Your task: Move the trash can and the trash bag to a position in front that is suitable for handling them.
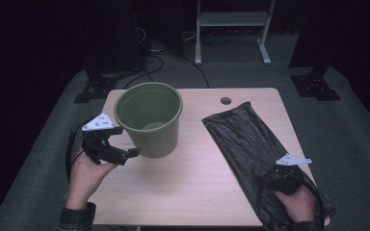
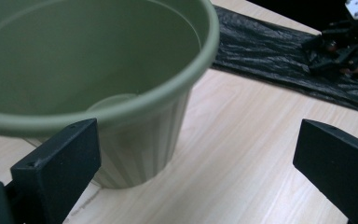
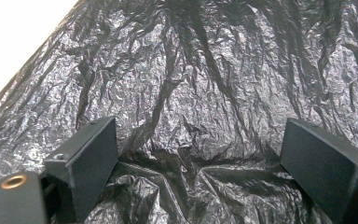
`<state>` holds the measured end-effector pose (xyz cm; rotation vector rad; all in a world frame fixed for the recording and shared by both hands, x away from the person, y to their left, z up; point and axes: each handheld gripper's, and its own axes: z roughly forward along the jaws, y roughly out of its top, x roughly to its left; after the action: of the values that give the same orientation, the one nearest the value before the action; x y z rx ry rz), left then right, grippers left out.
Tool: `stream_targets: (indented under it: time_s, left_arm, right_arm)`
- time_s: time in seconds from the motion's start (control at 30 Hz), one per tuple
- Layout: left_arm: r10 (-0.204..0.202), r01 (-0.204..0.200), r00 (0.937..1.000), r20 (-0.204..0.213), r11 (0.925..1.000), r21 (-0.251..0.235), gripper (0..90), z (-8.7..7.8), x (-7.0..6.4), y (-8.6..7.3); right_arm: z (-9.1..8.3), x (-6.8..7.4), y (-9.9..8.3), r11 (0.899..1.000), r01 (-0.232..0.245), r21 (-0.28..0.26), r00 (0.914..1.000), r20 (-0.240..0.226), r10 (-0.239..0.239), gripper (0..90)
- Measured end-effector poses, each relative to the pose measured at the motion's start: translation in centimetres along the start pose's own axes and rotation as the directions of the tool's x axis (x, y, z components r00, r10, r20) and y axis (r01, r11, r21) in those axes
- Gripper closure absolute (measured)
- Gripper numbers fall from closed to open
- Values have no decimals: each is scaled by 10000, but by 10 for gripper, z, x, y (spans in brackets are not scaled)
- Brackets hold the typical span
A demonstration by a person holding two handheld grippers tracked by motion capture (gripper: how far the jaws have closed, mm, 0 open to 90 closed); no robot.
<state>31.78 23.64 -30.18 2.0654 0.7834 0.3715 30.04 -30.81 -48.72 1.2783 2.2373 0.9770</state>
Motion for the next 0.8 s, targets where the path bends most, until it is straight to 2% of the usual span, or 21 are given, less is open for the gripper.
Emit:
stream_targets:
  time_s: [0.3, 0.43, 0.8]
  left_arm:
    - [45, -48, 9997, -223, 9999, -124, 0, -1, 12, 16]
    - [39, -45, 9989, -464, 9999, -122, 0, 1, 23, 25]
    - [-63, 49, 9958, -917, 9999, -157, 0, 6, 47, 37]
  right_arm:
    - [0, 0, 0, 10000, 0, -3, 10000, -4, 0, 102]
    - [0, 0, 0, 10000, 2, -4, 10000, -4, -2, 103]
    - [0, 0, 0, 10000, -1, -5, 10000, -2, 1, 103]
